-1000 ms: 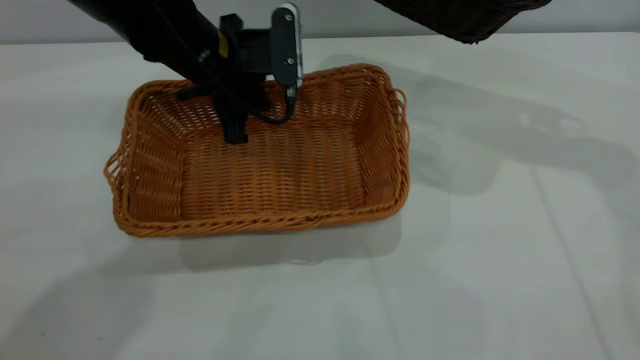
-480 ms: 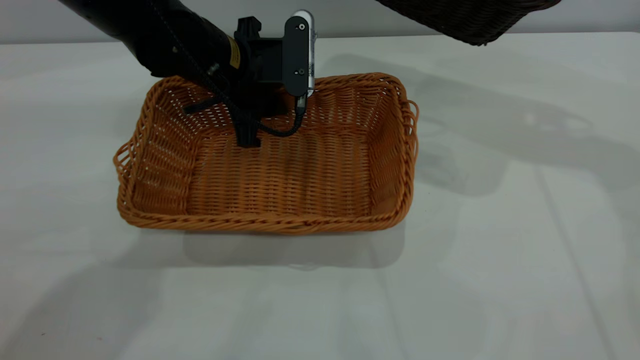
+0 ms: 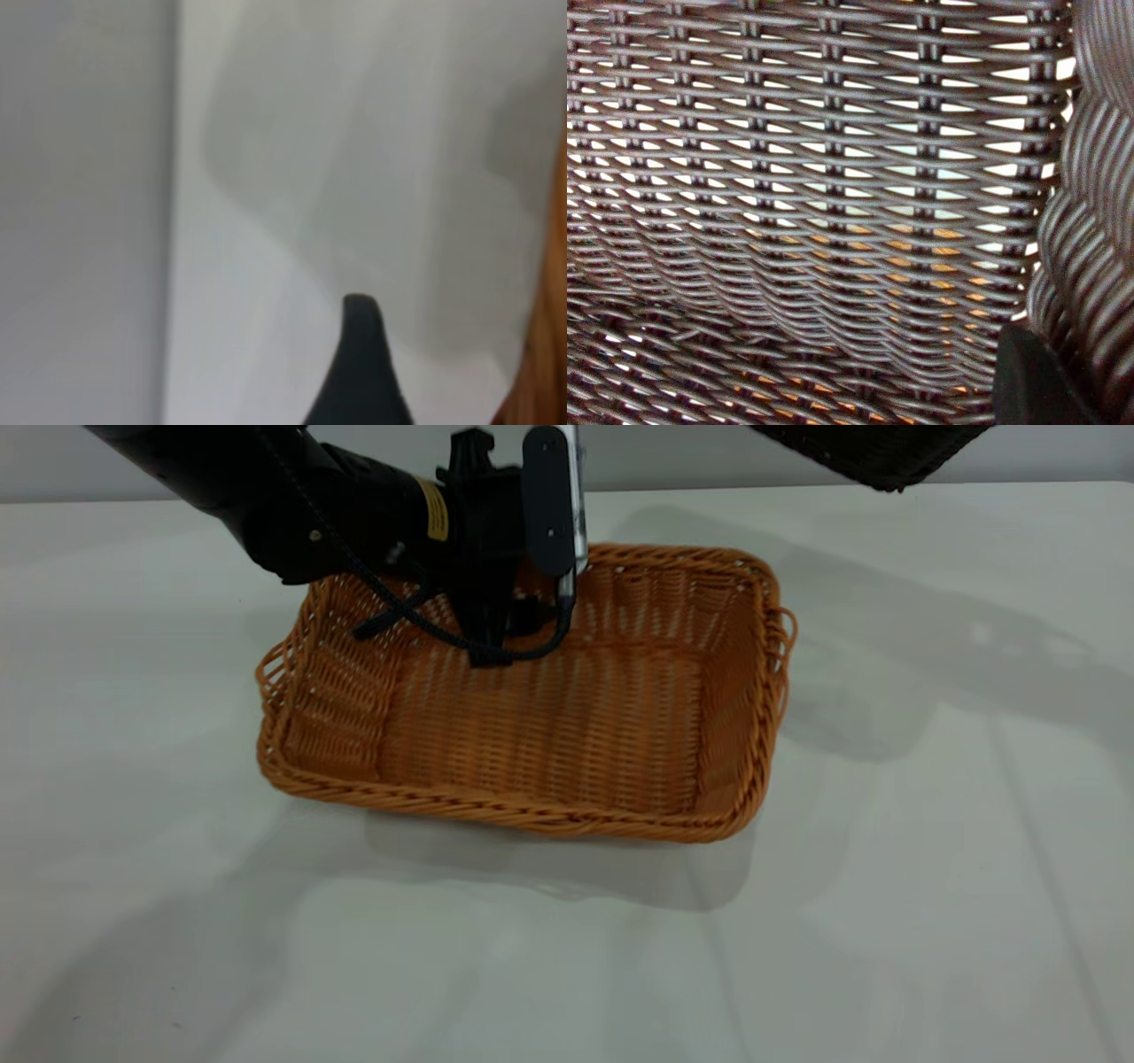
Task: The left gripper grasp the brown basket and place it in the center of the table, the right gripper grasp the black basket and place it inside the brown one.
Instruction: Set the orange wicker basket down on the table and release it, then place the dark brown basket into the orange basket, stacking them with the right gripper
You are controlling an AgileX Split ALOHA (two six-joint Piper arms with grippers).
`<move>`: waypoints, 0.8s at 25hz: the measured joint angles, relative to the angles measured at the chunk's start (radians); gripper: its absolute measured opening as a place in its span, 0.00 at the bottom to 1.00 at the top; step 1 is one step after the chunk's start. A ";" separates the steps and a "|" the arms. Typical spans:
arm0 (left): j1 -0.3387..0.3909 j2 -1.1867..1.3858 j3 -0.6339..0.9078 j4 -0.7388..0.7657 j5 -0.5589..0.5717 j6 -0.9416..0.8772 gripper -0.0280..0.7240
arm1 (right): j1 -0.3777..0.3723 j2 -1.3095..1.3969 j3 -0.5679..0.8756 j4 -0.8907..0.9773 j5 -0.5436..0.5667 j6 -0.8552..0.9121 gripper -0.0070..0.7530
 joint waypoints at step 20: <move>0.000 -0.214 0.352 -0.573 -0.546 -0.049 0.64 | -0.025 0.000 -0.002 0.026 0.095 0.000 0.15</move>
